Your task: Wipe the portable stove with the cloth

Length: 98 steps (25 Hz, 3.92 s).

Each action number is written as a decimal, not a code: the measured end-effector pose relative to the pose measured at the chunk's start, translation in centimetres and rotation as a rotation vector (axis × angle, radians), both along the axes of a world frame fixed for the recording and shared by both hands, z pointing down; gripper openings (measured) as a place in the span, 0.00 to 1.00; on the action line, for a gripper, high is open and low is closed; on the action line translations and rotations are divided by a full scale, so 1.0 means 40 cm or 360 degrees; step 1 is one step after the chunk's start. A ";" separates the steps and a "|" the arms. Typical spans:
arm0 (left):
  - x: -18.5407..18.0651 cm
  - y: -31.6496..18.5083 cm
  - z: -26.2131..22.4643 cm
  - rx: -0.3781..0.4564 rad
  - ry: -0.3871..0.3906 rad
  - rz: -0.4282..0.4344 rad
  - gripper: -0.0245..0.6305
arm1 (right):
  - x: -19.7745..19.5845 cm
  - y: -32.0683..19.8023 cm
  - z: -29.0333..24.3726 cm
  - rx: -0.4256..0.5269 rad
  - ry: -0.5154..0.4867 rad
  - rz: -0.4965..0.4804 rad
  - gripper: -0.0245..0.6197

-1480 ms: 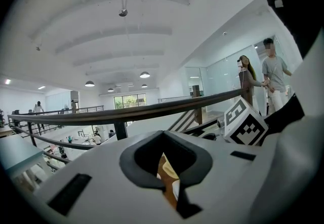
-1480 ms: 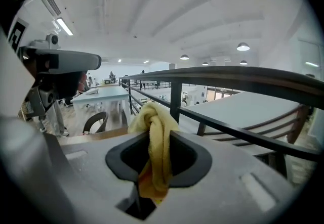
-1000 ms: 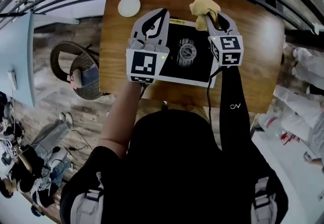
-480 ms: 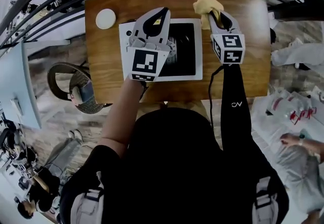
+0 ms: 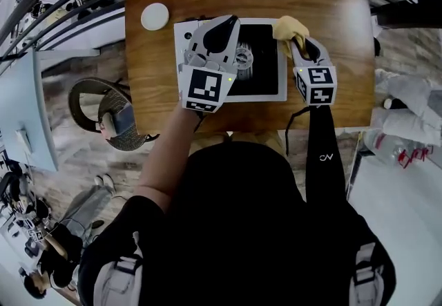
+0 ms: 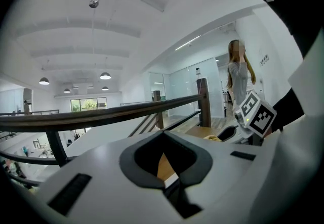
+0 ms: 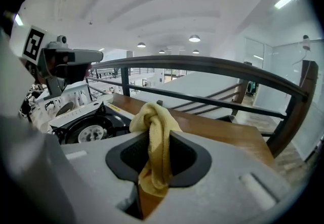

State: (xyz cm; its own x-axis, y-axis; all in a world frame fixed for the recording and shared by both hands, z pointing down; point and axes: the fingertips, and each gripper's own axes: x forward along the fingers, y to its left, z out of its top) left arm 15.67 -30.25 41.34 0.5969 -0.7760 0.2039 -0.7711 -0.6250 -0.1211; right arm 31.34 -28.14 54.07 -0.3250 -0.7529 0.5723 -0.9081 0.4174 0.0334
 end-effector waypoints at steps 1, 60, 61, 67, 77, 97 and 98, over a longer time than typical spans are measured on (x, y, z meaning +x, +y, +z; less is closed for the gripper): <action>-0.008 0.008 0.003 -0.0006 -0.0001 0.0007 0.05 | -0.005 0.028 0.008 -0.0024 0.0002 0.0001 0.17; -0.612 0.134 0.008 0.0000 0.0033 -0.0154 0.05 | -0.826 0.251 -0.074 -0.0010 -0.0129 -0.0501 0.16; -0.608 0.128 0.005 0.0006 0.0032 -0.0158 0.05 | -0.826 0.226 -0.080 0.0018 -0.0124 -0.0502 0.16; -0.602 0.080 -0.031 0.0046 0.0036 -0.0211 0.05 | -0.839 0.088 -0.117 0.0131 -0.0108 -0.0500 0.16; -0.611 0.051 -0.121 0.0127 0.0055 -0.0300 0.05 | -0.799 0.027 -0.228 0.0332 -0.0176 -0.0425 0.16; -0.583 0.037 -0.389 0.0370 0.0131 -0.0295 0.05 | -0.684 0.021 -0.689 0.0990 -0.0234 -0.0212 0.14; -0.585 0.037 -0.389 0.0369 0.0131 -0.0297 0.05 | -0.685 0.021 -0.688 0.0988 -0.0231 -0.0212 0.14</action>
State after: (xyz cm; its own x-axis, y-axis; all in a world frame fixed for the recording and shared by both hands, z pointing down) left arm -7.73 -28.75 25.77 0.4467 -0.8940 -0.0346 -0.8832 -0.4345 -0.1764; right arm 3.96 -27.30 26.56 -0.4797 -0.8773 -0.0127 -0.8633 0.4693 0.1856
